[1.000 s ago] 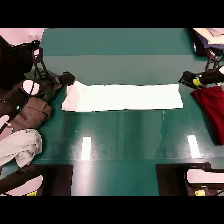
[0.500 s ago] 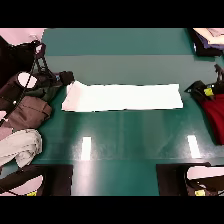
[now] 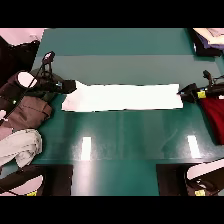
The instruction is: Fold the shirts.
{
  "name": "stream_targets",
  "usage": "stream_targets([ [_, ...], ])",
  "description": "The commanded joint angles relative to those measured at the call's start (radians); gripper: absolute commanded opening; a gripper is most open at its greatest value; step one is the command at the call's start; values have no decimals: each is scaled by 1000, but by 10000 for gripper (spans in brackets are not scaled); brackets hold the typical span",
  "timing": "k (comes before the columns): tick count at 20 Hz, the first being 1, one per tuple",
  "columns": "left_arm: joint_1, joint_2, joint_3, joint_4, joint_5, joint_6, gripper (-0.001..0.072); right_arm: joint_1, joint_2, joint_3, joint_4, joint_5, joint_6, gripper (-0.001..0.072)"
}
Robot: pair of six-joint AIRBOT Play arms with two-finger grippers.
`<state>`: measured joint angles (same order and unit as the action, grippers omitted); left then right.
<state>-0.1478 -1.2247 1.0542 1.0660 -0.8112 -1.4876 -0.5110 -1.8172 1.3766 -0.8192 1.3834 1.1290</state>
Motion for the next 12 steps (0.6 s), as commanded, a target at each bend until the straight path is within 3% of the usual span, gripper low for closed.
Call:
stream_targets([
  [1,0,-1,1,0,-45,2,38,63,-46,58,5,21,-13,402],
  [6,0,-3,1,-1,-71,2,30,111,-43,62,14,6,-16,20],
  [12,-50,-11,6,-74,18,2,29,143,112,63,299,-1,-17,16],
])
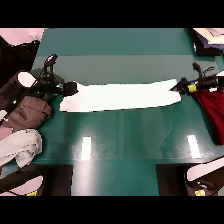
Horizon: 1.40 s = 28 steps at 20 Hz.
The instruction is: Fold the shirts.
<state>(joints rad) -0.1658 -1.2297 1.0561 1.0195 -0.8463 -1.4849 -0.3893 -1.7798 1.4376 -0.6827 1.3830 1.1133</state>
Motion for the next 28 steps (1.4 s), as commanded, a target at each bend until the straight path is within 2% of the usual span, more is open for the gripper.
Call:
stream_targets([
  [1,-63,-31,25,-26,59,0,29,38,114,3,196,-8,-1,16],
  [4,-168,-176,167,-25,51,12,29,124,198,90,201,17,10,16],
  [8,-300,-431,431,-26,37,23,29,270,238,264,183,37,78,16],
  [13,-358,-662,639,-40,-10,17,29,435,237,418,176,28,119,15],
  [17,-357,-697,647,-55,0,15,29,528,237,464,26,15,171,15],
  [21,-356,-697,671,-53,-4,18,29,578,228,457,0,8,172,16],
  [24,-313,-697,768,-22,-119,18,29,607,212,457,1,0,172,16],
  [28,-172,-672,961,129,-359,14,29,670,170,457,2,-52,172,16],
])
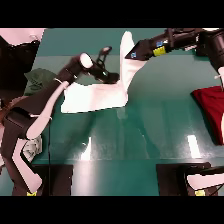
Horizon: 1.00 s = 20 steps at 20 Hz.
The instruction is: Fold the shirts.
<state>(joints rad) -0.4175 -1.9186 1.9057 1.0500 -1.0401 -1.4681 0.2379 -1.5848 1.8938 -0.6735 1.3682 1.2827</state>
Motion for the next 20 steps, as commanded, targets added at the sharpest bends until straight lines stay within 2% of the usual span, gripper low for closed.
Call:
stream_targets([
  [1,121,37,143,134,-201,-8,29,67,-39,1,-7,-68,3,16],
  [7,352,256,152,327,-306,-17,30,222,-137,1,0,-257,-1,16],
  [10,430,320,152,338,-351,-17,30,303,-196,1,1,-342,-9,19],
  [14,455,349,150,335,-380,-17,30,397,-292,2,11,-505,-11,24],
  [15,455,349,150,330,-383,-17,30,418,-315,2,52,-534,-58,95],
  [16,455,349,146,322,-382,-17,30,436,-338,2,113,-548,-123,323],
  [17,455,349,143,316,-382,-17,30,451,-358,11,153,-549,-172,507],
  [18,455,349,143,316,-385,-17,30,457,-373,31,141,-536,-175,575],
  [20,455,349,143,316,-390,-16,30,423,-369,66,92,-457,-168,574],
])
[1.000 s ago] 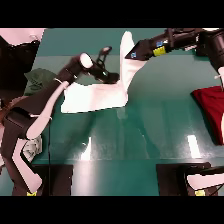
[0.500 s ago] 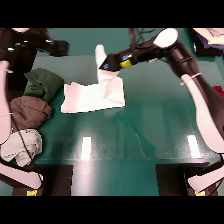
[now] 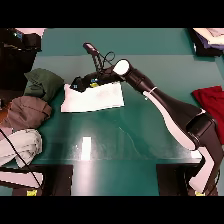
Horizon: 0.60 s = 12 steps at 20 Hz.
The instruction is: Fold the shirts.
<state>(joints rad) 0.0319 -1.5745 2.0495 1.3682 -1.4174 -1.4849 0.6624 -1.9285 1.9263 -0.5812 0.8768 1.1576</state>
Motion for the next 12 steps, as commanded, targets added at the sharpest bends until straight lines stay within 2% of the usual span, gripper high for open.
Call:
stream_targets([
  [1,6,5,-1,-2,-17,0,30,-34,-14,43,-30,103,-23,574],
  [5,6,5,-1,-20,-19,0,30,-226,25,41,-286,409,122,573],
  [7,6,5,-1,-43,-18,0,30,-328,12,40,-364,508,182,573],
  [12,1,5,-2,-60,-14,23,30,-503,5,-171,-240,458,206,601],
])
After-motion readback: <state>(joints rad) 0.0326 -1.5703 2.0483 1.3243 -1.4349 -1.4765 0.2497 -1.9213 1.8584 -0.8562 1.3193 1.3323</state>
